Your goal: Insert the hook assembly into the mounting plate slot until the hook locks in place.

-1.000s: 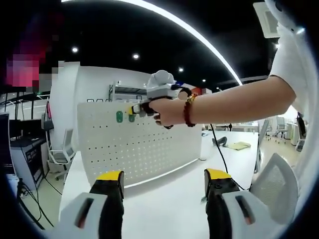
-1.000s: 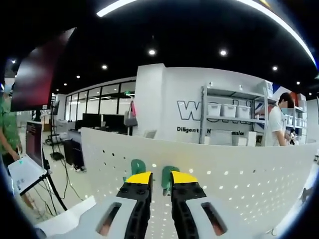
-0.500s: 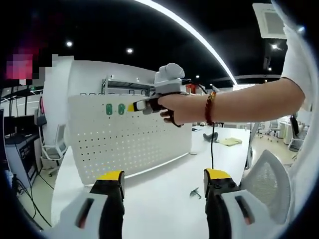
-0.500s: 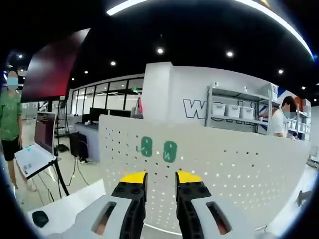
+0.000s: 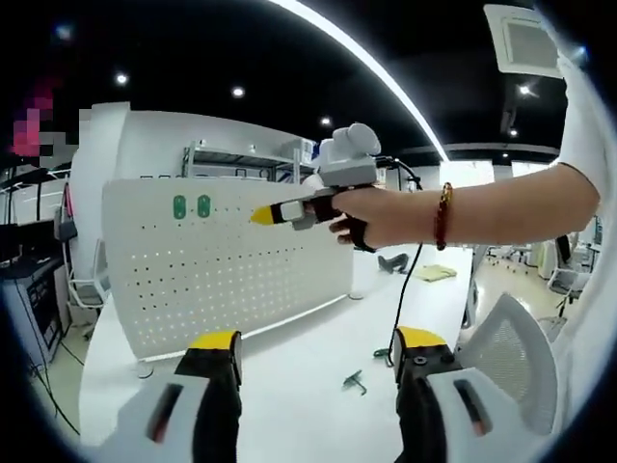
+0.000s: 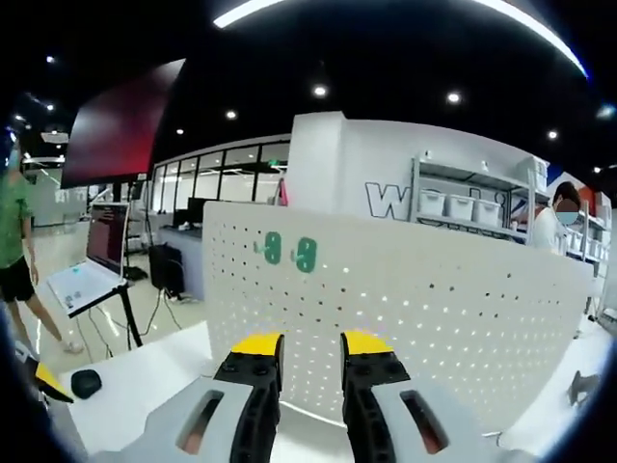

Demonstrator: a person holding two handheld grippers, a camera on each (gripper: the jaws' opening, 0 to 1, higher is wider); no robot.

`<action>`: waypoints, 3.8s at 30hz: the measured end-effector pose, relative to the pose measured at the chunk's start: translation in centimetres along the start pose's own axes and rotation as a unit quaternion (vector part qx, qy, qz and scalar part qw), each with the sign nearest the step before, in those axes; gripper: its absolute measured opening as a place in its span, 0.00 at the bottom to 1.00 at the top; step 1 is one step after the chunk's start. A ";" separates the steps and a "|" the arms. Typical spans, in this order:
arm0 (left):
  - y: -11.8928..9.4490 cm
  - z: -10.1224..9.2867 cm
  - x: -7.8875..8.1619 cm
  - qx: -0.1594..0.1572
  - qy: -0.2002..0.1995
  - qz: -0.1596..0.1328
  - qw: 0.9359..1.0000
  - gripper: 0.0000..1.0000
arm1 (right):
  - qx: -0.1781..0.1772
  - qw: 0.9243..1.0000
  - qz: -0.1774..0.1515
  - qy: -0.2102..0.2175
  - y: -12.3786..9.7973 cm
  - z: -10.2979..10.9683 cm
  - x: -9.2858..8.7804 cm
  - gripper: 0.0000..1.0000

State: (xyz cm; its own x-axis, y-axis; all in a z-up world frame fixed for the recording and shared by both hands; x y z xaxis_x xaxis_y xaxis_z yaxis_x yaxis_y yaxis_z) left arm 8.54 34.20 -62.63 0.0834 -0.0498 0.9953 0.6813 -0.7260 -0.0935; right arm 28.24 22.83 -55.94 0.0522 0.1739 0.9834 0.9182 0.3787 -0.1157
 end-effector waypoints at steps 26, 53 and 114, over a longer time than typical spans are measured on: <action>1.9 -4.5 -0.5 0.034 -0.014 0.030 0.999 0.65 | 0.156 0.982 0.107 -0.018 -5.5 1.6 -11.9 0.24; 3.8 -8.3 -1.4 0.014 -0.028 0.057 0.998 0.64 | 0.294 0.898 0.320 -0.066 -11.1 2.7 -25.3 0.21; 4.2 -7.6 -2.4 0.023 -0.079 0.054 0.995 0.56 | 0.263 0.928 0.249 -0.091 -11.6 2.5 -21.0 0.02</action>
State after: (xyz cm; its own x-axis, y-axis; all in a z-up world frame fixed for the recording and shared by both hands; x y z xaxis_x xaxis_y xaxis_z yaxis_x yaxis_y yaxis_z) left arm 5.68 26.04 -65.19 0.2684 -0.0152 0.9632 0.6940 -0.6904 -0.2043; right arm 15.56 17.08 -75.57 0.3072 0.5786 0.7555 0.4771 0.5933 -0.6484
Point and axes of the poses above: the point that each gripper's makers call its tool centre point, and the gripper's own axes: y roughly forward along the fingers, z roughly to its left, x roughly out of its top, the point moved 2 cm from there along -y, roughly backward along the fingers, and after that the axes turned 1 degree about -x, right-handed, at the moved point
